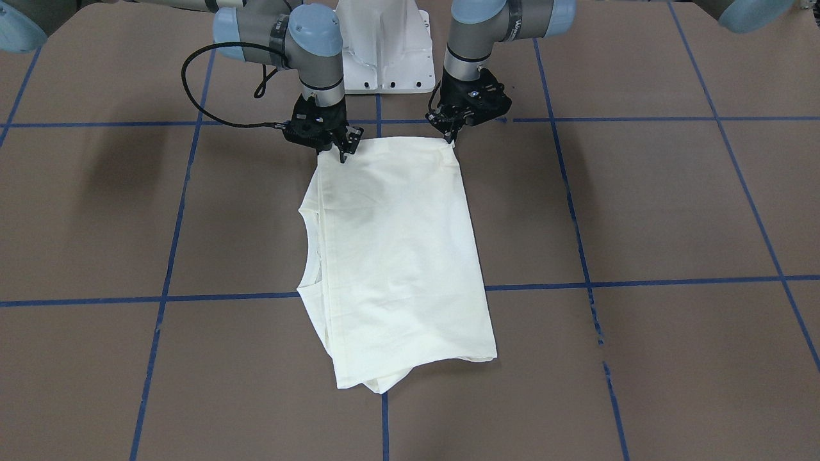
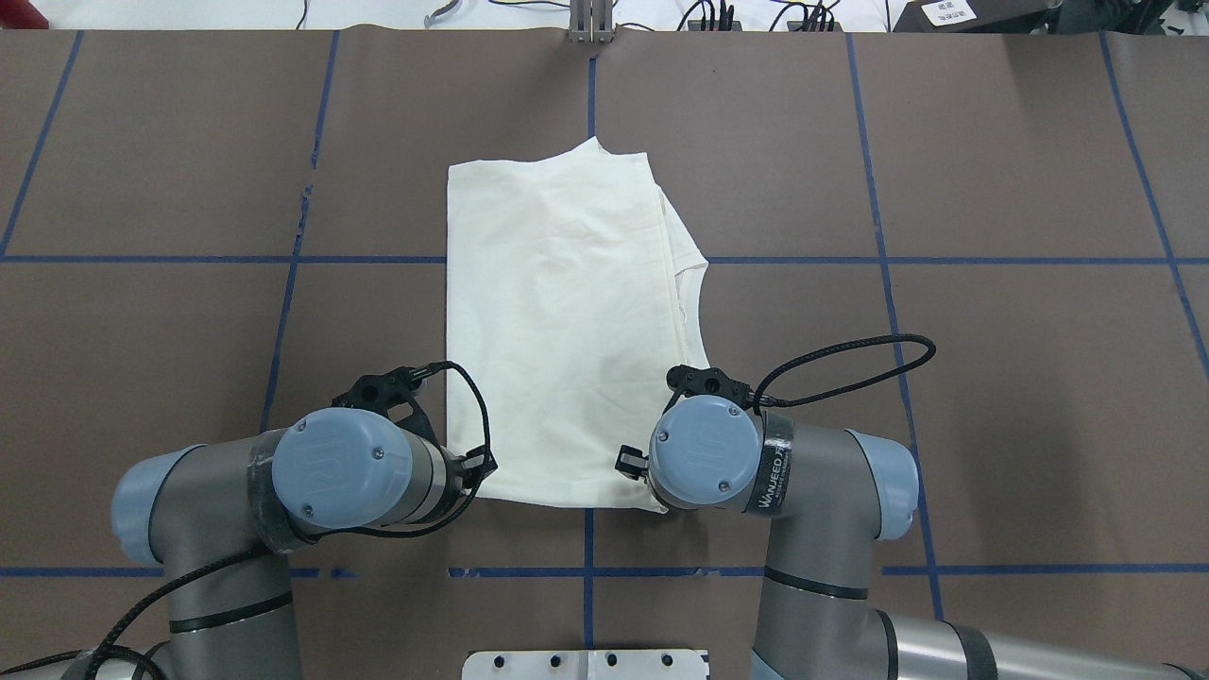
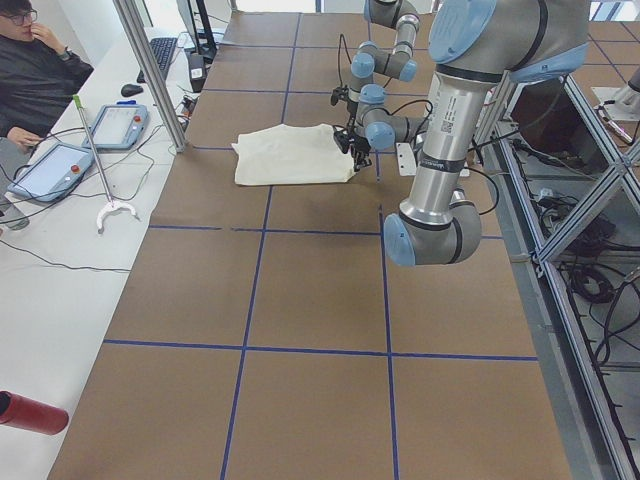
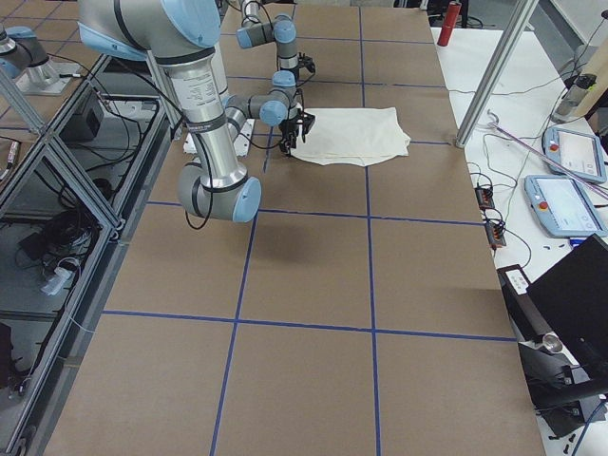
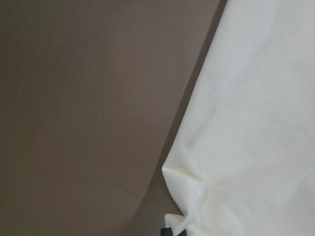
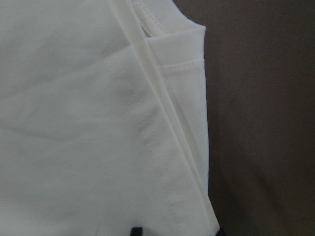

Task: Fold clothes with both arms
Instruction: 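Grasp the near corners of the folded shirt with both grippers, then lift the near edge with both grippers and fold it away from the robot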

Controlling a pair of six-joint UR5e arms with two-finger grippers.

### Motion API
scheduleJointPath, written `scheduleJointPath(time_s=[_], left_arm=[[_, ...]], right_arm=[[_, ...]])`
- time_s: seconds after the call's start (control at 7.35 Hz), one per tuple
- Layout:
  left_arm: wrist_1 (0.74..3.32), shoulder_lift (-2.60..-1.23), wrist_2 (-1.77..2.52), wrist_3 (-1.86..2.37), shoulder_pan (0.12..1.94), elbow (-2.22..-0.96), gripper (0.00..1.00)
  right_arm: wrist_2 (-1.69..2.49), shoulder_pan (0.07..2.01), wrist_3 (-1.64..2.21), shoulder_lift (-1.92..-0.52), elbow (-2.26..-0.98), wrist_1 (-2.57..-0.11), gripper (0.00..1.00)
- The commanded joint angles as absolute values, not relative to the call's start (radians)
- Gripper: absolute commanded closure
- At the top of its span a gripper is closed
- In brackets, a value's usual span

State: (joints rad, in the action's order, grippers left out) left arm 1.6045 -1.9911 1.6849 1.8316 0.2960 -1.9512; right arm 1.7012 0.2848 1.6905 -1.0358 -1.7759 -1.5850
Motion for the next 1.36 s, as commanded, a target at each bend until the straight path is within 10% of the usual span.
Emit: scheduleJointPath(time_s=[0.0,1.22], left_arm=[[1.605,-1.991,1.684,1.832,0.298,-1.951,1.0],[1.583,-1.96,1.66,1.819,0.14,-2.121,1.0]], right_arm=[[1.701,0.284,1.689,-1.038,-1.772,-1.583,0.86],[1.797,0.259,1.677,-1.158,-2.078,-1.525,1.0]])
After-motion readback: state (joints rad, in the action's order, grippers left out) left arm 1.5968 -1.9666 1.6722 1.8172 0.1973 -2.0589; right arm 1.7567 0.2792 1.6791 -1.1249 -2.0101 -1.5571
